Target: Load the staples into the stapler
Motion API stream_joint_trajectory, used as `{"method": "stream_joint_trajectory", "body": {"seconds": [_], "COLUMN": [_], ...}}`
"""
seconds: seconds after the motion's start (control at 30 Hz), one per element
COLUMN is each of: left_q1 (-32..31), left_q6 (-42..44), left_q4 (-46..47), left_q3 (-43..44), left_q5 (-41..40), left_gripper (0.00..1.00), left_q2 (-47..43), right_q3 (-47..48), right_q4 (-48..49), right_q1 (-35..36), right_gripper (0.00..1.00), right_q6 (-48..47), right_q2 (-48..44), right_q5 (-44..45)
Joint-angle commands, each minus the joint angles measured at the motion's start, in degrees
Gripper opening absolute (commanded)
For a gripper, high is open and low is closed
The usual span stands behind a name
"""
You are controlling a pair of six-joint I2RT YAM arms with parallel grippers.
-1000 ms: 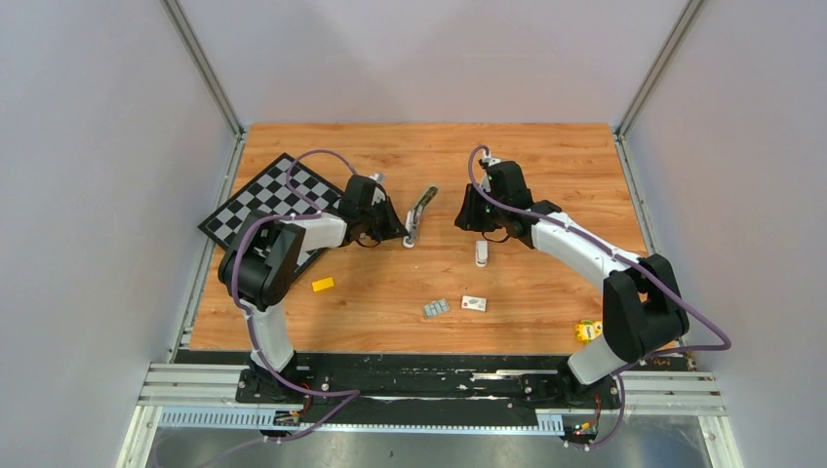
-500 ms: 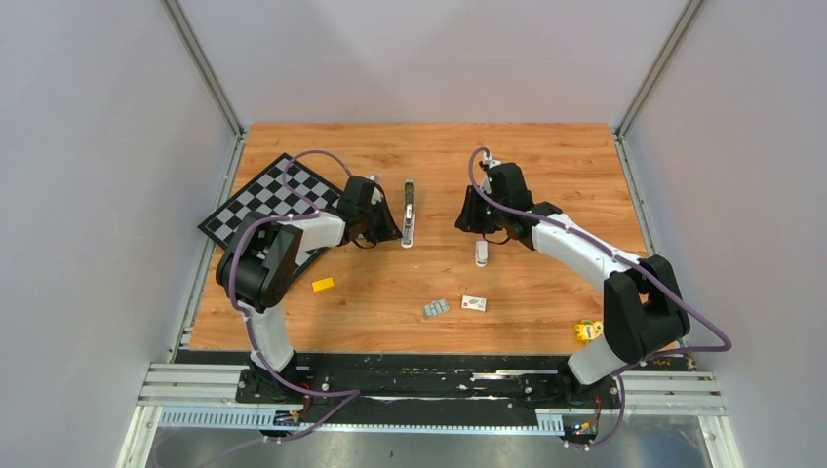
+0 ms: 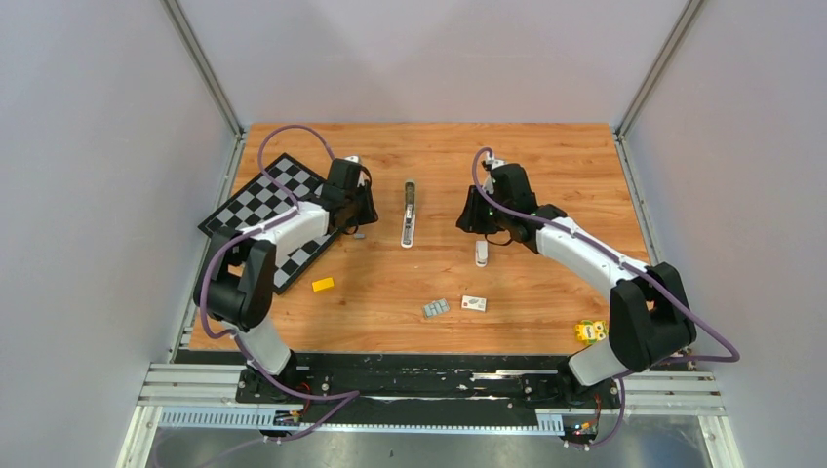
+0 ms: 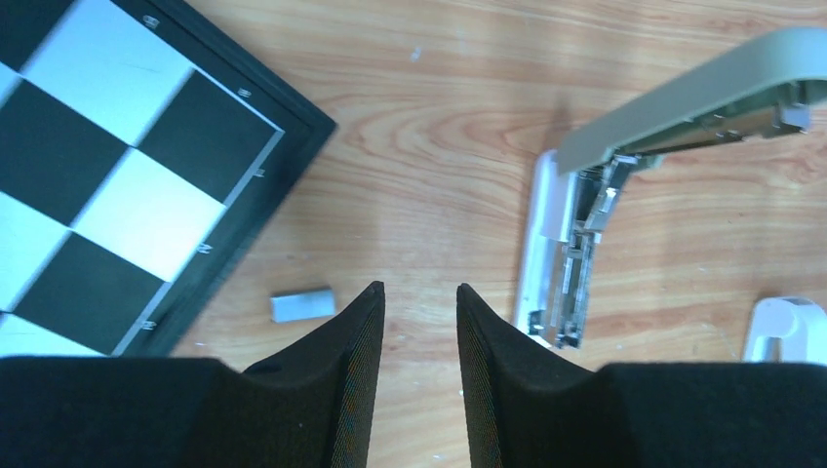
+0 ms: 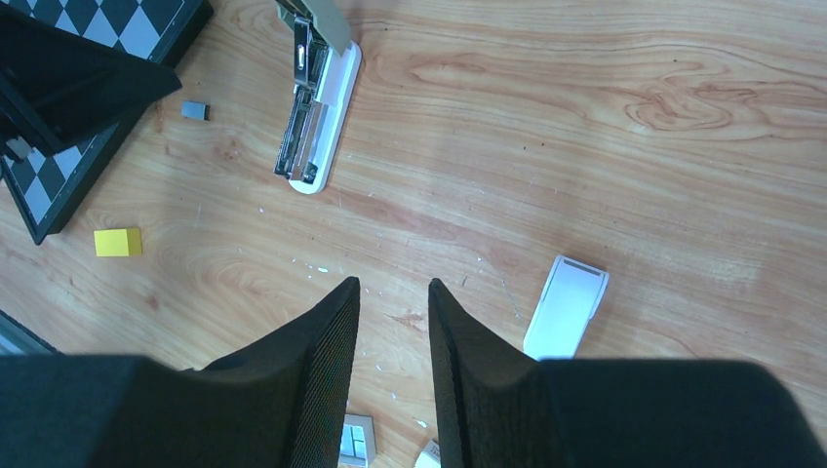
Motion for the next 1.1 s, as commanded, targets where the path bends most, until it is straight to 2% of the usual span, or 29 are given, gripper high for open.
{"method": "stream_joint_trajectory", "body": {"seconds": [0.0, 0.6, 1.07], "left_q1": [1.88, 3.57, 3.87], "left_q6": [6.12, 11.25, 11.76], "left_q4": [-2.82, -4.01, -12.80], "left_q3": [1.85, 5.06, 5.71], "left_q5": [-0.61, 3.31, -0.65], "left_gripper": [0.36, 0.34, 0.34], "left_q2": [0.99, 8.74, 8.26], "right_q3": [-1.07, -1.24, -1.99], "right_q4": [-0.20, -1.41, -1.75], "right_q1": [-0.48, -1.11, -1.70], "right_gripper": [0.36, 0.36, 0.36], "right_q6": [-0.95, -2.63, -3.06], "right_q2": [-2.23, -5.03, -6.40], "right_q5": [-0.59, -0.13, 0.00]}}
